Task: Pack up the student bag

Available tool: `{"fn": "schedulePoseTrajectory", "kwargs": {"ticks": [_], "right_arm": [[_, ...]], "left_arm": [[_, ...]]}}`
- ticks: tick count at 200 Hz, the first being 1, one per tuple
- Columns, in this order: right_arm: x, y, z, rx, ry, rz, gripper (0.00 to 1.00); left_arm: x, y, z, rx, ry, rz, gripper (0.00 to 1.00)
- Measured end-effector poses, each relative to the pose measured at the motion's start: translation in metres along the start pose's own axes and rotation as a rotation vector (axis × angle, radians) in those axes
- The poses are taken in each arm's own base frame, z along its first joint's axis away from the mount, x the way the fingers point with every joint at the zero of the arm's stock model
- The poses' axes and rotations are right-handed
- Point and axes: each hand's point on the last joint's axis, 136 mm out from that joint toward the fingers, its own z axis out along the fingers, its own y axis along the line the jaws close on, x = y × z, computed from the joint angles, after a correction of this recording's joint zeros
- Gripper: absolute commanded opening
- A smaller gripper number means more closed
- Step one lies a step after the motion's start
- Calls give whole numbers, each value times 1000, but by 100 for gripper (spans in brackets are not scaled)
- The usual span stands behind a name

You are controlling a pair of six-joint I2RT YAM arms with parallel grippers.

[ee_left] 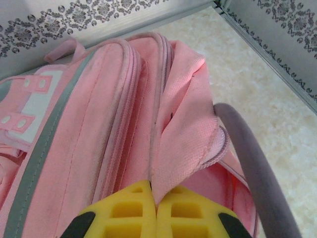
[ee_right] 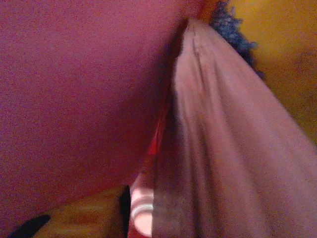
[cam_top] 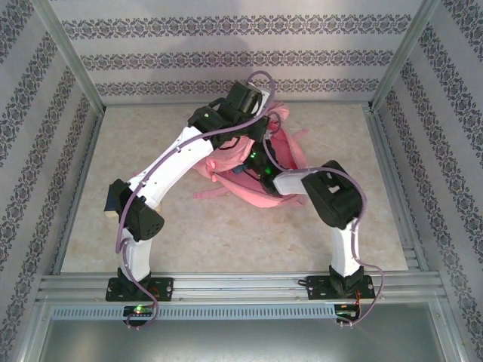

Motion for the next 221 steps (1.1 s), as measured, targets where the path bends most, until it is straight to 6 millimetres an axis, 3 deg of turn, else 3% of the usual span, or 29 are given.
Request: {"fn": "schedulePoseTrajectory", "kwargs": {"ticks": [12, 34, 64, 95, 125, 157, 191, 221], "right_arm": [[0, 3, 3, -22, -11, 9, 60], [-1, 7, -4, -45, -8, 10, 64], [-3, 6, -36, -43, 30, -6, 69], [-5, 21, -75, -61, 73, -41, 75], [-5, 25, -95, -54, 96, -70, 76], [-7, -4, -103, 37, 117, -45, 49], [0, -25, -112, 111, 162, -19, 11], [3, -27, -110, 123, 176, -14, 0]], "left_arm": [[-5, 4, 0, 6, -13, -20, 0], [-8, 7, 0, 24, -21, -47, 0], [-10, 11, 0, 40, -21, -86, 0], [-13, 15, 1, 52, -26, -119, 0], [-9, 11, 5, 77, -10, -143, 0], [-8, 7, 9, 96, -4, -160, 0], [-11, 7, 9, 99, -17, -167, 0], [-12, 6, 9, 105, -17, -181, 0]]}}
